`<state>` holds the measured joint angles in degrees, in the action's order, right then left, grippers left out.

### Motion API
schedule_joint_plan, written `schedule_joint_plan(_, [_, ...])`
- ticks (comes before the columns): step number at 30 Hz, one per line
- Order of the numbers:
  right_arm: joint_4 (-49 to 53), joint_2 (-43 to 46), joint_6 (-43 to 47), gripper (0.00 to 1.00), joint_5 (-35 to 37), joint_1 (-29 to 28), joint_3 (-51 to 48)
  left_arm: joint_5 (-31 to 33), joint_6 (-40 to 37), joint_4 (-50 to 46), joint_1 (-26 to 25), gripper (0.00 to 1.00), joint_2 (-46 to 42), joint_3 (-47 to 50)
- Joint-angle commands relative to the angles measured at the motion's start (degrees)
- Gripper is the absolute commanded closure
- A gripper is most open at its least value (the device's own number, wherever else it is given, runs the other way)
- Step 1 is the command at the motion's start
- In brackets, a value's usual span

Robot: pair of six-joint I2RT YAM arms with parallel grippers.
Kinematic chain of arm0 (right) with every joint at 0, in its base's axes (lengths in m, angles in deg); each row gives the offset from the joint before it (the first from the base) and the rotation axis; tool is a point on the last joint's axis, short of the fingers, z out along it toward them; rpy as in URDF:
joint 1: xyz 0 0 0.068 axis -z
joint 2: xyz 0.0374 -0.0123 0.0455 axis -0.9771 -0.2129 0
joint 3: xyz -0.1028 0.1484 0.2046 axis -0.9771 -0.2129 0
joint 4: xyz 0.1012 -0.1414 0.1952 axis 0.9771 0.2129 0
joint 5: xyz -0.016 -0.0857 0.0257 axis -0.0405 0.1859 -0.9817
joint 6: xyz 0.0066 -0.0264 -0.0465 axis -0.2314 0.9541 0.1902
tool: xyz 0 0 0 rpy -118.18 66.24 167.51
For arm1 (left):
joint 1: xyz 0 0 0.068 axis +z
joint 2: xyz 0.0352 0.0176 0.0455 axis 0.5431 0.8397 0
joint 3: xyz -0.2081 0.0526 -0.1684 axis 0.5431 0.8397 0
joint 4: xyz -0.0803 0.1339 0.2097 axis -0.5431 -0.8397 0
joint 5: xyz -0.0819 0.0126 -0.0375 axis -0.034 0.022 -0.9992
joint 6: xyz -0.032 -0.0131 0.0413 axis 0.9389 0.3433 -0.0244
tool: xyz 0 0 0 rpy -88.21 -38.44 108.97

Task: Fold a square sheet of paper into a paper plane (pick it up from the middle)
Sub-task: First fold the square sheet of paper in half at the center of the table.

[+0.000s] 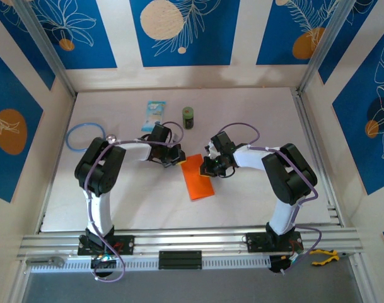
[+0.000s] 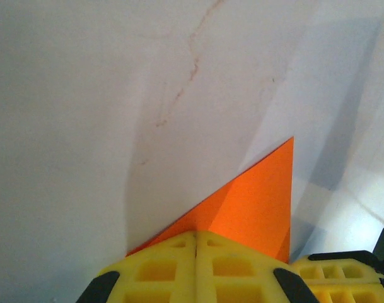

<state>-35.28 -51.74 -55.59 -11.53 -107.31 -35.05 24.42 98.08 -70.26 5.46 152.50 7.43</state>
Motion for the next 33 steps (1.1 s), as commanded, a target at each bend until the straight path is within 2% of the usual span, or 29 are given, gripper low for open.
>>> schedule_joint_plan(1, [6.8,-1.6,-0.2,1.00,3.9,0.8,-3.0,6.4,0.3,-1.5,2.6,0.97,0.9,-0.3])
schedule_joint_plan(4, [6.7,-1.5,-0.3,1.00,3.8,0.8,-3.1,8.1,0.5,-1.9,3.0,0.97,0.4,0.0])
schedule_joint_plan(22, [6.5,-1.2,-0.6,1.00,3.4,0.7,-3.4,6.2,-0.3,-1.8,3.7,0.96,0.2,-2.6])
schedule_joint_plan(33, [6.5,-0.8,-1.2,1.00,3.6,0.6,-3.3,4.6,-0.7,-2.5,3.2,0.93,-6.4,-1.2])
